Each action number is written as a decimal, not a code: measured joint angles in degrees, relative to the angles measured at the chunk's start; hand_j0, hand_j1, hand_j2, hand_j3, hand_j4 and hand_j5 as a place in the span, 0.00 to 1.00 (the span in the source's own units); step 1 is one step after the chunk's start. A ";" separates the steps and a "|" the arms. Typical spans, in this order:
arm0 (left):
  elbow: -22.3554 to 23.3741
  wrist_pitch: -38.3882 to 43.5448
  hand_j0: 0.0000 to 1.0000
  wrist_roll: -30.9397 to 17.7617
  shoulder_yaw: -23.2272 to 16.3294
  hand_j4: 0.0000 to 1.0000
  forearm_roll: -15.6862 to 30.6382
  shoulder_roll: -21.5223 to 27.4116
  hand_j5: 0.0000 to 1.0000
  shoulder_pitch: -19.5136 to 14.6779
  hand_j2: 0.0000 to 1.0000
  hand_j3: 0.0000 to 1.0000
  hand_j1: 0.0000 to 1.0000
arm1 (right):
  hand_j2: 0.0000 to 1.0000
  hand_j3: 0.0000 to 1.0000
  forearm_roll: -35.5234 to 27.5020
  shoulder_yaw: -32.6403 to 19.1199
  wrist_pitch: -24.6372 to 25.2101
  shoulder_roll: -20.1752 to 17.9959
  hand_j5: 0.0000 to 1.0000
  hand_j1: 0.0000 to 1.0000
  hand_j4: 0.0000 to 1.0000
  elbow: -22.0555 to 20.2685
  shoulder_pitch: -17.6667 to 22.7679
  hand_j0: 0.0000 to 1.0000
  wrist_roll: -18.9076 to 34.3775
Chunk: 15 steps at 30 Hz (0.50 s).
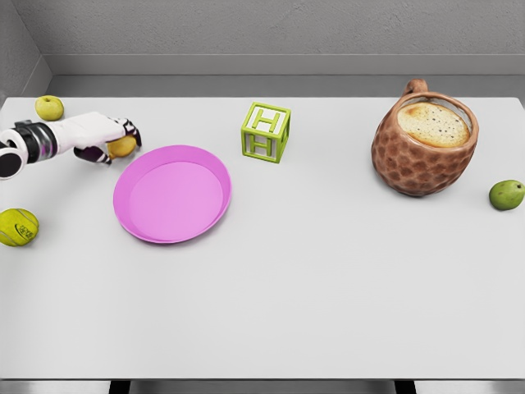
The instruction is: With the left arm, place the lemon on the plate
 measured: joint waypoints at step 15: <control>-16.96 -0.01 0.38 -0.18 0.28 0.38 8.51 8.61 0.38 2.99 0.38 0.38 0.38 | 1.00 1.00 0.00 0.00 0.00 0.00 1.00 1.00 1.00 -0.01 0.09 1.00 0.00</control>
